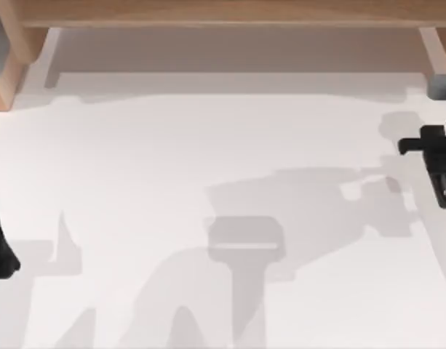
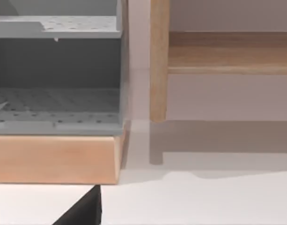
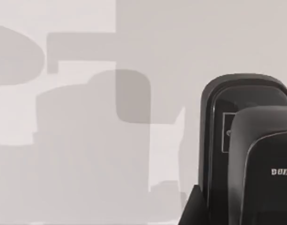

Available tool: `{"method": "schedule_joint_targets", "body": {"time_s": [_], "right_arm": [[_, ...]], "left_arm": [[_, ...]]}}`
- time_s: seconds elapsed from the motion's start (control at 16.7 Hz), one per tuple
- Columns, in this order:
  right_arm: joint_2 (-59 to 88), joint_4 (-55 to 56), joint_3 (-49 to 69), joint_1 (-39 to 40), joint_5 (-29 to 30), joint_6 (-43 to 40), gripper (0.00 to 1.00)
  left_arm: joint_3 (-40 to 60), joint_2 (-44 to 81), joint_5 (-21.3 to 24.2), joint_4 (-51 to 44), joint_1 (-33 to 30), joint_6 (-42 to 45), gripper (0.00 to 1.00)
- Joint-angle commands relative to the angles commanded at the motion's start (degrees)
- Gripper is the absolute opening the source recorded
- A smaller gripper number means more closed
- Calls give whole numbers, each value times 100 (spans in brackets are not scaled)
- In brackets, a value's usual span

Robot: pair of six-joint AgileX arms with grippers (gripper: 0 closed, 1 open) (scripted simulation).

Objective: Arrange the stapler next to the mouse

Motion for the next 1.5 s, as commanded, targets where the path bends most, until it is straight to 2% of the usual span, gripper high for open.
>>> {"method": "schedule_joint_targets", "body": {"time_s": [0.18,0.36,1.5], "right_arm": [[-623,356,-981,-402,-12,-356,0],[-931,530,-1415,-599,-12,-520,0],[-1026,961,-1270,-591,-5,-517,0]], "left_arm": [[0,0,0,0,0,0,100],[0,0,0,0,0,0,100],[0,0,0,0,0,0,100]]}}
